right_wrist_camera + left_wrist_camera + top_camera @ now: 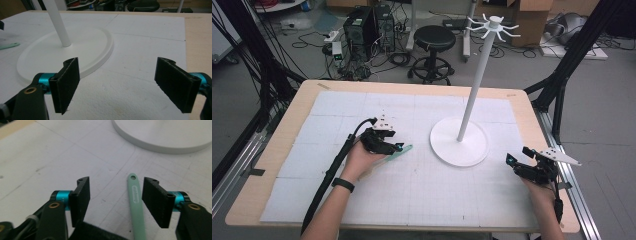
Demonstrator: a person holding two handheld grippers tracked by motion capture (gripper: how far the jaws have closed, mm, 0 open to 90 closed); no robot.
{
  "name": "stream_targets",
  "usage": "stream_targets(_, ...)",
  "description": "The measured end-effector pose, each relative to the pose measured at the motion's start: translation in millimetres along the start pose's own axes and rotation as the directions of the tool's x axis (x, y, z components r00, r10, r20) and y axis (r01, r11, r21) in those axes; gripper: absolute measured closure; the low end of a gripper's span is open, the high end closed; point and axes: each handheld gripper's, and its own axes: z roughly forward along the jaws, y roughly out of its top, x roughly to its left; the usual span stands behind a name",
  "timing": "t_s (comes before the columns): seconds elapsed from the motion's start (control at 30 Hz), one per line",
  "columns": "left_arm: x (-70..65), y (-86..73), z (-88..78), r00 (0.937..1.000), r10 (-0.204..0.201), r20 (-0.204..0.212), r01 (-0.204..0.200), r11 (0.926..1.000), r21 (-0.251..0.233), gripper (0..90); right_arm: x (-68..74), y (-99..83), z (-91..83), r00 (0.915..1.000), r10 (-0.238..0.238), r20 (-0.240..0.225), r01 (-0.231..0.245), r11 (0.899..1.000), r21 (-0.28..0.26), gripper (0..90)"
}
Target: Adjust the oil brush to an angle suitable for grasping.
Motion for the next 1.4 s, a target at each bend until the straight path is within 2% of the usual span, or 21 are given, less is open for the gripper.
stream_targets(0.07, 2.2, -2.4, -12.0, 0.9997, -0.022, 0.014, 0.023, 0.9986, -0.048, 36.1, 0.2, 0.0, 0.1, 1.0000, 0.000, 0.000, 0.000, 1.000, -0.001, 19.6)
stream_targets(0.13, 3.9, -3.8, -21.8, 0.9994, -0.031, 0.018, 0.031, 0.9981, -0.053, 32.2, 0.3, 0.0, 0.1, 1.0000, 0.000, 0.001, 0.000, 1.000, -0.001, 19.5)
stream_targets(0.23, 3.6, -5.9, -35.3, 0.9995, -0.024, 0.022, 0.026, 0.9964, -0.081, 25.4, 0.4, -0.1, -0.1, 1.0000, 0.004, 0.002, -0.004, 1.000, -0.001, 19.6)
stream_targets(0.27, 2.5, -7.8, -40.3, 0.9997, -0.017, 0.016, 0.019, 0.9934, -0.113, 25.4, 0.4, -0.1, -0.1, 1.0000, 0.004, 0.002, -0.004, 1.000, -0.001, 19.6)
stream_targets(0.33, 2.2, -11.5, -49.6, 0.9996, -0.023, 0.016, 0.025, 0.9899, -0.140, 25.2, 0.2, 0.0, -0.2, 1.0000, 0.002, 0.003, -0.002, 1.000, -0.001, 19.6)
stream_targets(0.4, 2.2, -15.1, -57.6, 0.9998, -0.018, 0.009, 0.020, 0.9895, -0.143, 24.1, 0.0, -0.1, -0.1, 1.0000, 0.001, 0.002, -0.001, 1.000, 0.002, 19.6)
stream_targets(0.47, 2.4, -16.6, -64.0, 1.0000, -0.005, 0.001, 0.006, 0.9932, -0.116, 21.9, 0.6, -0.1, -0.1, 1.0000, 0.006, 0.000, -0.006, 1.000, 0.001, 19.6)
stream_targets(0.5, 1.8, -18.4, -67.7, 1.0000, 0.000, -0.009, -0.001, 0.9922, -0.124, 20.2, 0.6, 0.0, -0.3, 1.0000, 0.003, 0.003, -0.003, 1.000, 0.001, 19.5)
stream_targets(0.57, 0.2, -24.4, -75.8, 0.9989, 0.016, -0.044, -0.023, 0.9883, -0.151, 20.1, 0.8, 0.0, -0.5, 1.0000, 0.004, 0.003, -0.004, 1.000, 0.000, 19.5)
stream_targets(0.6, 1.0, -27.8, -80.1, 0.9984, 0.011, -0.055, -0.020, 0.9866, -0.162, 20.1, 0.7, 0.0, -0.5, 1.0000, 0.004, 0.003, -0.004, 1.000, 0.000, 19.5)
stream_targets(0.73, 8.1, -45.0, -94.6, 0.9954, -0.029, -0.091, 0.008, 0.9752, -0.221, 20.2, 0.6, 0.0, -0.7, 1.0000, 0.002, 0.004, -0.002, 1.000, 0.000, 19.5)
stream_targets(0.83, 16.3, -55.4, -104.3, 0.9925, -0.072, -0.098, 0.049, 0.9738, -0.222, 20.2, 0.8, 0.0, -0.9, 1.0000, 0.000, 0.003, 0.000, 1.000, 0.001, 19.5)
stream_targets(0.9, 19.9, -63.1, -110.4, 0.9904, -0.066, -0.121, 0.033, 0.9652, -0.259, 19.7, 0.9, 0.0, -0.6, 1.0000, 0.006, 0.004, -0.006, 1.000, 0.000, 19.5)
stream_targets(0.97, 24.1, -69.4, -115.4, 0.9865, -0.089, -0.137, 0.049, 0.9617, -0.270, 18.0, 0.5, -0.2, -0.3, 1.0000, 0.006, 0.003, -0.006, 1.000, 0.002, 19.5)
stream_targets(1.0, 26.3, -72.4, -117.6, 0.9850, -0.104, -0.138, 0.063, 0.9588, -0.277, 18.0, 0.5, -0.2, -0.3, 1.0000, 0.006, 0.003, -0.006, 1.000, 0.002, 19.5)
stream_targets(1.13, 32.1, -80.8, -123.9, 0.9822, -0.123, -0.142, 0.074, 0.9481, -0.309, 17.9, -0.2, -0.2, 0.9, 1.0000, 0.007, 0.003, -0.007, 1.000, -0.003, 19.5)
stream_targets(1.23, 33.8, -84.1, -125.7, 0.9841, -0.120, -0.132, 0.068, 0.9359, -0.346, 17.9, -0.2, -0.3, 1.1, 1.0000, 0.009, 0.001, -0.009, 1.000, 0.002, 19.5)
stream_targets(1.4, 34.5, -84.7, -127.7, 0.9843, -0.139, -0.109, 0.094, 0.9346, -0.343, 17.3, -0.4, -0.2, -0.1, 1.0000, 0.007, 0.000, -0.007, 1.000, -0.003, 19.5)
